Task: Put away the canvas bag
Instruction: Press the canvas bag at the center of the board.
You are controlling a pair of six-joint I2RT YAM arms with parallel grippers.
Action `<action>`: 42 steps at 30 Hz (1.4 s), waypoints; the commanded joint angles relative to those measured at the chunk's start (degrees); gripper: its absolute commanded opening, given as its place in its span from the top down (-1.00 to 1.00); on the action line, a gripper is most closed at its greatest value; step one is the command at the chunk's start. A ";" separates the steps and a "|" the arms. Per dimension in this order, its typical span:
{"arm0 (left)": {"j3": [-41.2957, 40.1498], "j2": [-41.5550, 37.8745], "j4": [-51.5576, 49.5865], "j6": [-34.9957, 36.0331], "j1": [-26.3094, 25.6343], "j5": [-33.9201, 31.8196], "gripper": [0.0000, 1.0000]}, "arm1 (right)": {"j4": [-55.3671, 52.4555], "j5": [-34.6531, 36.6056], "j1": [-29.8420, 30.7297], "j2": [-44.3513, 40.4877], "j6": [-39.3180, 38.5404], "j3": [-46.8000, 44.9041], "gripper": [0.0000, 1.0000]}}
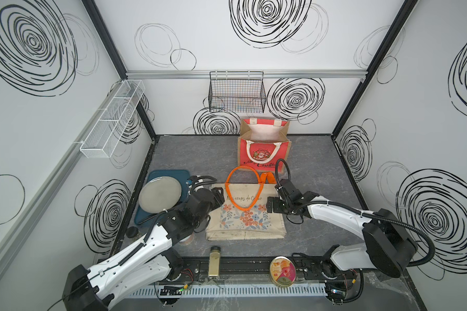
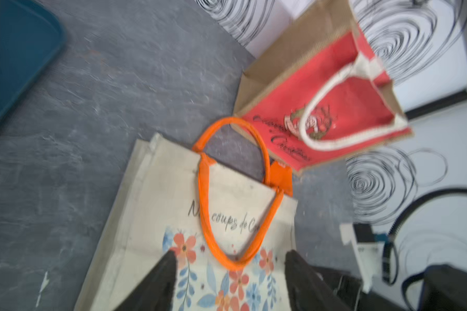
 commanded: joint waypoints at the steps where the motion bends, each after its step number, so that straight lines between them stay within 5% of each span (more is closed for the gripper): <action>1: -0.92 0.77 -3.70 -11.00 -5.52 -5.17 0.10 | -8.22 10.50 6.99 -1.94 4.46 4.88 -0.99; 5: -4.33 3.63 -2.62 -22.46 -14.65 -7.98 0.40 | -5.91 9.25 15.66 0.31 7.02 7.36 -0.79; 7: -7.36 4.91 1.15 -26.35 -17.37 -8.55 0.47 | 0.79 3.04 18.86 2.06 6.65 7.17 -0.55; 10: -12.80 7.30 10.62 -29.92 -17.92 -6.32 0.67 | 16.22 -7.43 21.50 5.60 7.52 3.63 -0.20; 13: -12.64 8.83 9.60 -29.70 -18.33 -9.62 0.77 | 20.27 -9.81 23.82 10.48 6.44 4.86 0.11; 15: -12.31 9.77 8.44 -29.38 -18.33 -10.58 0.77 | 21.23 -11.19 24.73 13.54 5.43 6.18 0.80; 16: -13.00 9.99 9.11 -30.20 -18.21 -10.01 0.77 | 22.35 -12.19 24.83 14.92 5.73 6.10 0.93; 27: -25.34 14.39 20.61 -34.56 -14.52 -6.67 0.78 | 23.34 -14.76 23.34 18.89 10.45 -2.58 1.00; 42: -28.16 20.06 21.25 -33.92 -12.08 -8.55 0.83 | 18.83 -11.61 12.11 1.47 14.40 -21.43 1.00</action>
